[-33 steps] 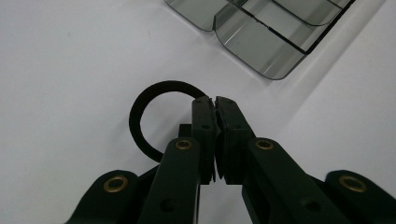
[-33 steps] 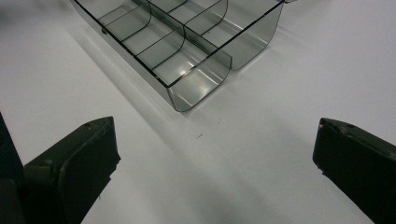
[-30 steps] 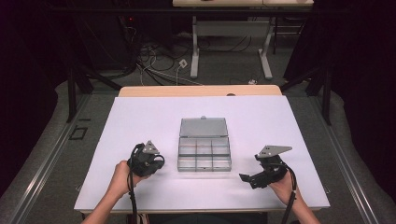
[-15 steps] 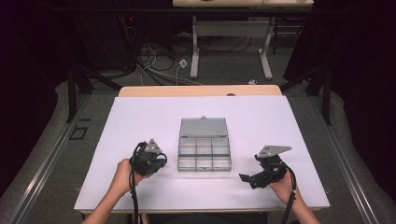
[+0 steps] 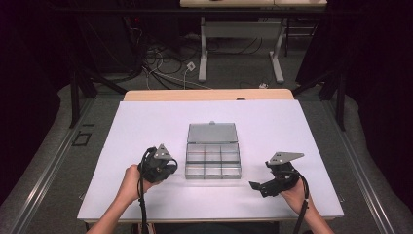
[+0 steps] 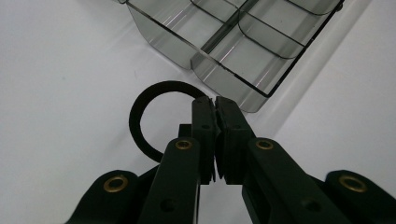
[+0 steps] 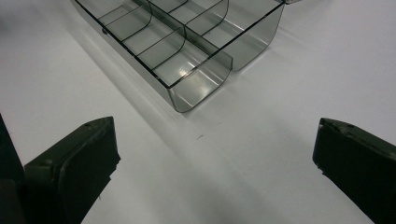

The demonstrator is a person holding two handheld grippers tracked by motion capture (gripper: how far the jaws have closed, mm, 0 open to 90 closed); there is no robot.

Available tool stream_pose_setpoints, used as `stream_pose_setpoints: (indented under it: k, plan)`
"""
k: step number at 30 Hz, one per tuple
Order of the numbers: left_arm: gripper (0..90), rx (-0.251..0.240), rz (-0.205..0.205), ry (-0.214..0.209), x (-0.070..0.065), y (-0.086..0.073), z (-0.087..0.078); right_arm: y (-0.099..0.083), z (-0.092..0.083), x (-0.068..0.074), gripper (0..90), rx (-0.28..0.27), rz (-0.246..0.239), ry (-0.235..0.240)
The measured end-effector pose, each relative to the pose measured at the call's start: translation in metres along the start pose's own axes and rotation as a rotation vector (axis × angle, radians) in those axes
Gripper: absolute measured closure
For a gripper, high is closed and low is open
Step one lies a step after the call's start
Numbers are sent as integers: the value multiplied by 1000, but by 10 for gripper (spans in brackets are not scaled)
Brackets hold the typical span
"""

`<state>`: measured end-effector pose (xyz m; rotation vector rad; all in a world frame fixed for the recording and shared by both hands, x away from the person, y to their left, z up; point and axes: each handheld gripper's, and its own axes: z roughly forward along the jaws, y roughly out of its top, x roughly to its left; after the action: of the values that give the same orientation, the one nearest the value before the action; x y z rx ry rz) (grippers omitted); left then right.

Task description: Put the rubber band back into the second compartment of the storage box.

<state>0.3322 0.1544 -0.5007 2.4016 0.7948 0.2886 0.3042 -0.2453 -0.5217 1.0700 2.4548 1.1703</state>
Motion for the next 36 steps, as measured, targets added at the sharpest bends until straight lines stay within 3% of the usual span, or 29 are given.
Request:
stream_pose_setpoints:
  k: [19,21,28,36]
  plan:
    - [871,-40,33,3,-3,18,-6,1,0,-1,0,22,-15,-5]
    - [871,-47,32,5,-3,20,-5,0,1,0,0,-1,-14,-5]
    - [871,-70,48,5,-3,33,-5,1,-1,0,0,16,-15,-13]
    - [870,-77,59,1,-4,42,-4,0,1,0,0,-3,-11,-7]
